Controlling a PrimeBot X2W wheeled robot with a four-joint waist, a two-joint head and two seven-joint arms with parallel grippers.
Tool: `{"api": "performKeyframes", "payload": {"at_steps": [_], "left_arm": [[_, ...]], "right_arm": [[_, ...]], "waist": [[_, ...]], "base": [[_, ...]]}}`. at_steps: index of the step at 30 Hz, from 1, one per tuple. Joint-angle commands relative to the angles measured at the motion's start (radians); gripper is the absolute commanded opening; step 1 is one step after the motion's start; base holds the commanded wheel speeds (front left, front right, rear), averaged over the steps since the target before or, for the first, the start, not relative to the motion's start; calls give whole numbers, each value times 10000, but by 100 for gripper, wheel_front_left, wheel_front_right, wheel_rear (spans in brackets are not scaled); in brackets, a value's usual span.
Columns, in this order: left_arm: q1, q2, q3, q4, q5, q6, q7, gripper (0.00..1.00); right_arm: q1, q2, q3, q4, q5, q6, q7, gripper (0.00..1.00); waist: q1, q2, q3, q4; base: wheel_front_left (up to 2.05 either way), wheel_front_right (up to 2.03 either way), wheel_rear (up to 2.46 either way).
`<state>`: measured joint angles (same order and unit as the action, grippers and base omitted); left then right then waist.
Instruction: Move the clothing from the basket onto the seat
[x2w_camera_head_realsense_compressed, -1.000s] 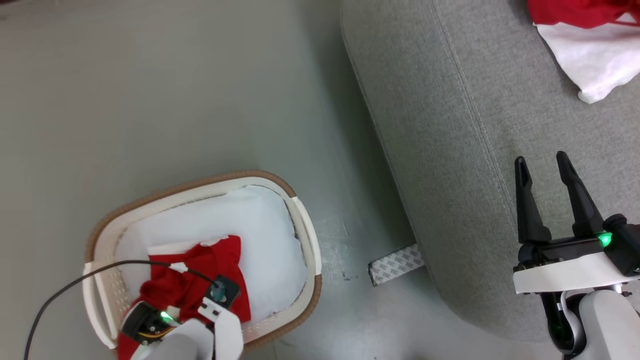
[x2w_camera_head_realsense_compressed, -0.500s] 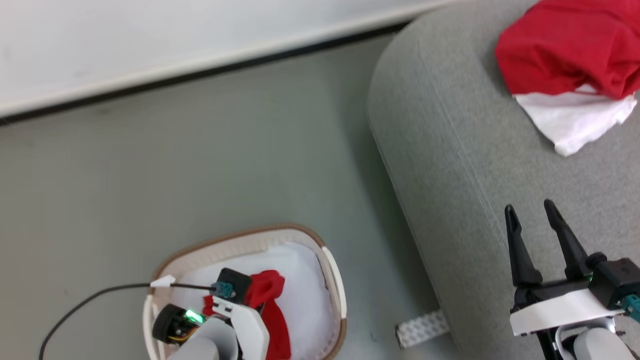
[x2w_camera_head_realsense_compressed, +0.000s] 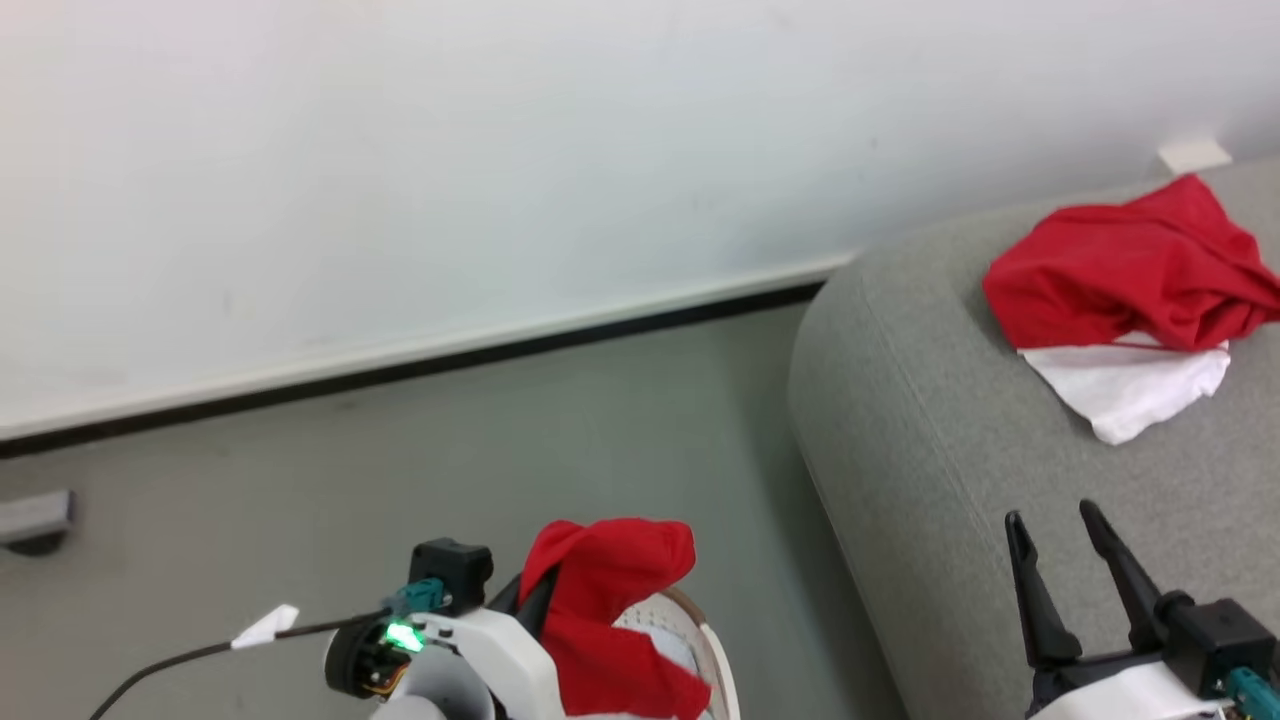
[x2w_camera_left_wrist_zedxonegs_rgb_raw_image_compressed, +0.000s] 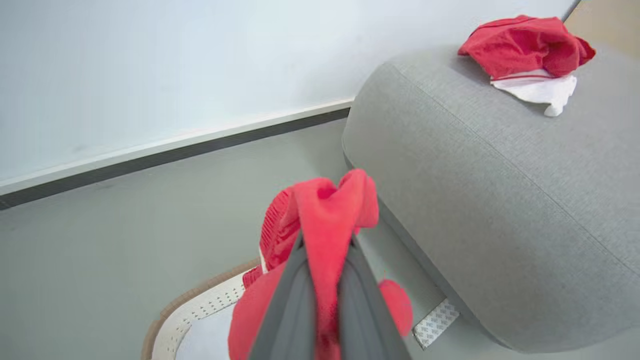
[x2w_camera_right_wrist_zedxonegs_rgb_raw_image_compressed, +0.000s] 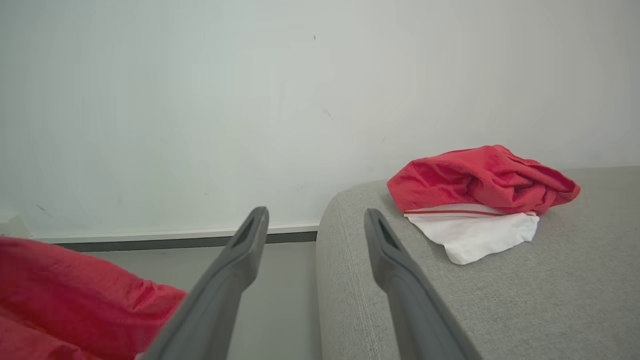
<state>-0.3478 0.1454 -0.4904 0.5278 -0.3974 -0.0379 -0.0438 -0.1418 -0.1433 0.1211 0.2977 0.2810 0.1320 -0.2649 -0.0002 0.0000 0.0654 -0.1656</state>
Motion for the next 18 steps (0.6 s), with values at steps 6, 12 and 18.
{"api": "performKeyframes", "payload": {"at_steps": [6, 12, 18], "left_arm": [[707, 452, 220, -1999, -241, 391, 413, 0], [1166, 851, 489, -3665, -328, 760, 764, 0], [1500, 1151, 783, -4417, -373, 1093, 872, 0]], "right_arm": [[474, -71, 194, -50, -94, -26, 9, 100], [818, -312, 445, -204, 123, -26, 9, 100], [1137, -487, 539, -236, 176, -26, 9, 100]], "waist": [[2, 0, -785, 318], [2, 0, -1025, 384], [2, 0, -1233, 379]], "base": [[0, 0, 0], [0, 0, 0], [0, 0, 0]]}}
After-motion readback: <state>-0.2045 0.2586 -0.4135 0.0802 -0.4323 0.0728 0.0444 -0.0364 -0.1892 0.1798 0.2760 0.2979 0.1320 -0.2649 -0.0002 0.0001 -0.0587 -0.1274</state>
